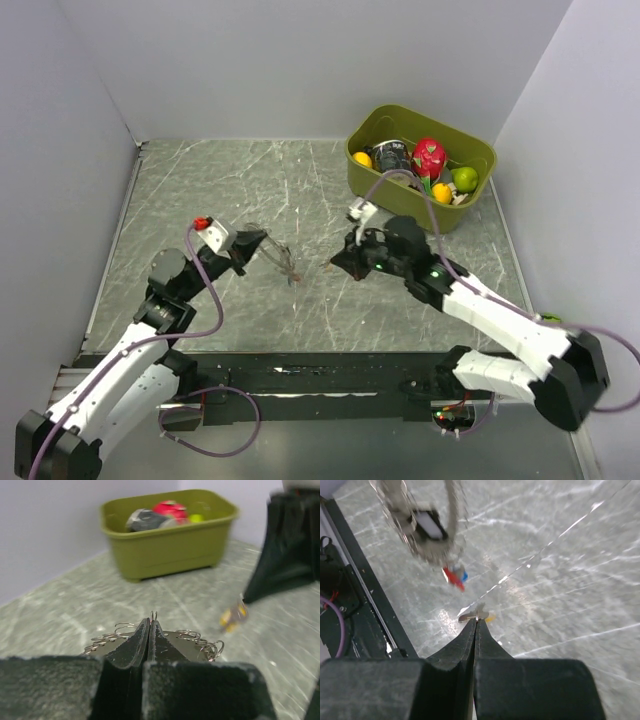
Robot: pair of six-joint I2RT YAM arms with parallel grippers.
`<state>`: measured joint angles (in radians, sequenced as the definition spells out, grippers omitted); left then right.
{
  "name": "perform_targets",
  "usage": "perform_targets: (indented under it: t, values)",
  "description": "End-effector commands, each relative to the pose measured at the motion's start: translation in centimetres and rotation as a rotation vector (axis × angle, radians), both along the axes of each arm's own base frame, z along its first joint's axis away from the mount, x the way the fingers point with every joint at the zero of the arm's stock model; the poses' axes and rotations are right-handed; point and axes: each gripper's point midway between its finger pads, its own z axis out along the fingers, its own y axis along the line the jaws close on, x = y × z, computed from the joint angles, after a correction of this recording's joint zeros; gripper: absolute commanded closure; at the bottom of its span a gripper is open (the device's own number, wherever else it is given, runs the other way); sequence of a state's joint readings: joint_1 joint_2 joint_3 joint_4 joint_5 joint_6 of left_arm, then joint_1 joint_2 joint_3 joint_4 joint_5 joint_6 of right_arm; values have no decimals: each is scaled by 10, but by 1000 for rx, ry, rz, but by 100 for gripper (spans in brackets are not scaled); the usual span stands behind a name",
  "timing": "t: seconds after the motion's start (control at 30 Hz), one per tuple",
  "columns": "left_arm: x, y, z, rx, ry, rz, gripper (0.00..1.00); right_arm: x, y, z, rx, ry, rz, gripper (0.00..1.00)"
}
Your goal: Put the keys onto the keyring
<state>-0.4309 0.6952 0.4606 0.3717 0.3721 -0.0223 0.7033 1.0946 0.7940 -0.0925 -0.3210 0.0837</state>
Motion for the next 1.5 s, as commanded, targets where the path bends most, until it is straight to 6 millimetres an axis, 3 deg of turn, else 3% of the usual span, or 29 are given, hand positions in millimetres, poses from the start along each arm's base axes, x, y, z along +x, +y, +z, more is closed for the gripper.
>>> perform_targets:
  t: [0.0,0.17,0.27,0.67,0.93,1.23,1.47]
  values:
    - [-42,-37,34,-37,-199,-311,99,-7,-23,36,37,-186,24,100]
    - [-64,-62,18,29,-239,-468,99,-10,-43,46,53,-253,8,100]
    - [-80,-73,14,54,-254,-557,99,-18,-45,56,89,-287,42,100]
    - [-89,-77,16,54,-264,-567,99,-32,-36,64,140,-296,136,100]
    - [-68,-77,16,61,-194,-474,99,-33,-26,76,172,-297,192,100]
    - [-43,-79,2,85,-101,-377,99,-36,-3,87,224,-262,313,100]
    - [-34,-85,-6,108,-58,-342,99,-33,17,83,222,-219,350,100]
